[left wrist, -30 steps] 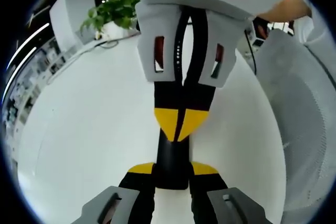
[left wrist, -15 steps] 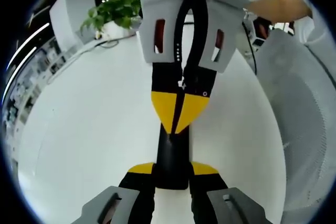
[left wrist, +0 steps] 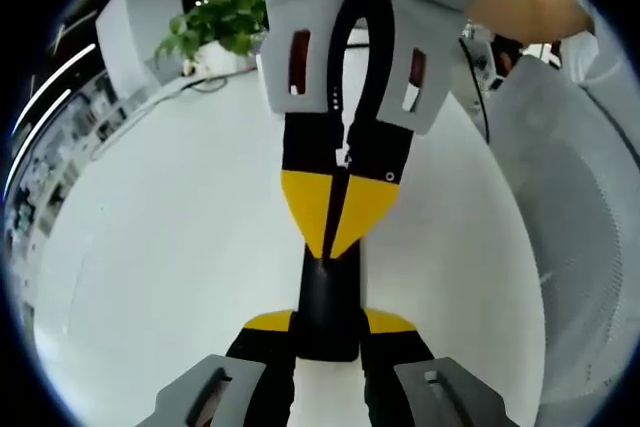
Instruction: Press the specified remote control buttons in sequence, fully releasing each button before pressing the next.
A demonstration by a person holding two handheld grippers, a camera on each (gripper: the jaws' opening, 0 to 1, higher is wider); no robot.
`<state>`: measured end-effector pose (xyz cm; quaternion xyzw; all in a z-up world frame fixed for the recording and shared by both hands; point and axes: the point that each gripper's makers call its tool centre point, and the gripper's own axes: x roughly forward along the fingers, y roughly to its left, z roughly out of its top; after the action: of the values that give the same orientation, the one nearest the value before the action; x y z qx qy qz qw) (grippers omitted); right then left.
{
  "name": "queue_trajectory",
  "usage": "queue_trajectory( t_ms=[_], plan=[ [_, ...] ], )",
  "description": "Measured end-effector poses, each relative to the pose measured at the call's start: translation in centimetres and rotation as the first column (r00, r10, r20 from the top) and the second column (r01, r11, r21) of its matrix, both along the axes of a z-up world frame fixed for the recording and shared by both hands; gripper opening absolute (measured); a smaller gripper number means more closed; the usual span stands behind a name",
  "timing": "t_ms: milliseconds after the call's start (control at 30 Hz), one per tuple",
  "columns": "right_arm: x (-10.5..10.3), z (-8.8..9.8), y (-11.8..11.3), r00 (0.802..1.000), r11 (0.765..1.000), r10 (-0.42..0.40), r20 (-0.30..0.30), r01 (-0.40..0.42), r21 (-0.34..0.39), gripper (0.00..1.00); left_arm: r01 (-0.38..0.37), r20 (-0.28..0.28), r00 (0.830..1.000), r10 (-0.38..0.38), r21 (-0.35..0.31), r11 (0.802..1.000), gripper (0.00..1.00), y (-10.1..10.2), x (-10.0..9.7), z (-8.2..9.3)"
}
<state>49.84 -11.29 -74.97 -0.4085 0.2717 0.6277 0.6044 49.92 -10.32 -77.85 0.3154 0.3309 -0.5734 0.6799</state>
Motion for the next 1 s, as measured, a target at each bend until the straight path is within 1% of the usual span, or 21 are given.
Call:
queue_trajectory(
  t_ms=[33, 67, 133, 333, 600, 833, 1000],
  plan=[
    [-0.04, 0.01, 0.01, 1.0, 1.0, -0.005, -0.005, 0.005, 0.005, 0.01, 0.0, 0.001, 1.0, 0.0, 0.0, 1.0, 0.24, 0.0, 0.0, -0.01],
    [-0.05, -0.01, 0.04, 1.0, 1.0, -0.013, -0.01, 0.014, 0.009, 0.08, 0.001, 0.0, 1.0, -0.001, 0.001, 1.0, 0.24, 0.0, 0.0, 0.0],
    [-0.08, -0.08, -0.11, 1.0, 1.0, -0.01, -0.007, 0.01, 0.002, 0.08, 0.002, 0.001, 1.0, -0.002, 0.003, 1.0, 0.24, -0.01, 0.01, 0.0],
    [-0.01, 0.0, -0.14, 1.0, 1.0, -0.016, 0.003, 0.016, 0.008, 0.13, 0.004, 0.001, 1.0, -0.004, 0.006, 1.0, 0.24, 0.02, -0.06, -0.01],
    [-0.08, 0.12, -0.22, 1.0, 1.0, -0.018, 0.007, 0.018, 0.011, 0.15, 0.004, 0.003, 1.0, -0.004, 0.005, 1.0, 0.24, 0.01, -0.02, -0.01],
    [-0.29, 0.49, -0.23, 0.999, 0.998, -0.027, -0.017, 0.028, 0.049, 0.21, 0.003, 0.007, 1.0, -0.003, -0.004, 1.0, 0.24, -0.02, -0.02, 0.0],
    [-0.23, 0.49, -0.43, 0.999, 0.998, -0.031, -0.02, 0.032, 0.056, 0.23, 0.003, 0.009, 1.0, -0.003, -0.005, 1.0, 0.24, -0.01, -0.01, 0.01]
  ],
)
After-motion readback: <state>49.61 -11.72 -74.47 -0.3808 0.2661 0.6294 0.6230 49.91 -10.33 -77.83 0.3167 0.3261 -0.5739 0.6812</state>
